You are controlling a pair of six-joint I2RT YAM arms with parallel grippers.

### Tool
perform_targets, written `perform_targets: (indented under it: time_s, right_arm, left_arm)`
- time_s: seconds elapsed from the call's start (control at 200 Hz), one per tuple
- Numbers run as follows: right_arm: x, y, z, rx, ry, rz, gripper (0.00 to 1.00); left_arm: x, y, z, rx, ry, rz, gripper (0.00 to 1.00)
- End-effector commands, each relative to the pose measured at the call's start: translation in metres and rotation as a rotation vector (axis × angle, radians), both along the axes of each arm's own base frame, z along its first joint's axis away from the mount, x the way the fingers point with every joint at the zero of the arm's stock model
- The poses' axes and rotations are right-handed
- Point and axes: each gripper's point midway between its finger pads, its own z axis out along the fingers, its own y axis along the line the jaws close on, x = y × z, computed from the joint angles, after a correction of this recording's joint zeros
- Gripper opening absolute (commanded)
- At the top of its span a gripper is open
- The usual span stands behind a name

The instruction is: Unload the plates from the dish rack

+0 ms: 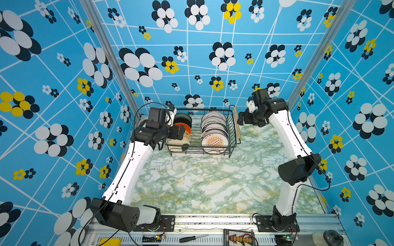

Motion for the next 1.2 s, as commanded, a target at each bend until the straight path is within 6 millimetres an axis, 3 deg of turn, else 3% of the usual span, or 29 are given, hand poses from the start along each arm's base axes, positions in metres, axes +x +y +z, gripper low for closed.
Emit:
perform_targets:
  time_s: [0.0, 0.1, 0.125, 0.365, 0.515, 0.555, 0.77, 0.95, 1.195]
  right_arm:
    - [-0.005, -0.021, 0.024, -0.028, -0.196, -0.070, 0.99]
    - [-0.029, -0.031, 0.026, -0.012, -0.276, -0.087, 0.99]
    - [-0.038, -0.033, 0.011, -0.018, -0.254, -0.080, 0.99]
    - [-0.096, -0.047, -0.040, -0.013, -0.244, -0.072, 0.99]
    - [-0.116, -0.049, -0.057, 0.013, -0.286, -0.064, 0.99]
    - [-0.119, -0.048, -0.060, 0.023, -0.293, -0.057, 0.99]
    - [-0.121, -0.049, -0.069, 0.010, -0.286, -0.045, 0.99]
    - [-0.113, -0.045, -0.080, 0.020, -0.262, -0.047, 0.99]
    - [-0.108, -0.045, -0.097, 0.001, -0.217, -0.044, 0.99]
  left_arm:
    - [-0.004, -0.020, -0.010, 0.113, -0.041, -0.119, 0.99]
    - [-0.010, -0.049, -0.012, 0.070, -0.062, -0.254, 0.99]
    - [-0.011, -0.056, -0.012, 0.061, -0.072, -0.287, 0.99]
    - [-0.006, -0.108, -0.037, 0.104, -0.055, -0.550, 0.95]
    - [0.000, -0.133, -0.055, 0.108, 0.009, -0.697, 0.95]
    - [0.003, -0.138, -0.058, 0.109, 0.020, -0.727, 1.00]
    - [0.016, -0.160, -0.062, 0.110, 0.046, -0.834, 0.99]
    - [0.025, -0.179, -0.088, 0.163, 0.099, -0.891, 0.99]
    - [0.039, -0.186, -0.107, 0.180, 0.132, -0.899, 0.99]
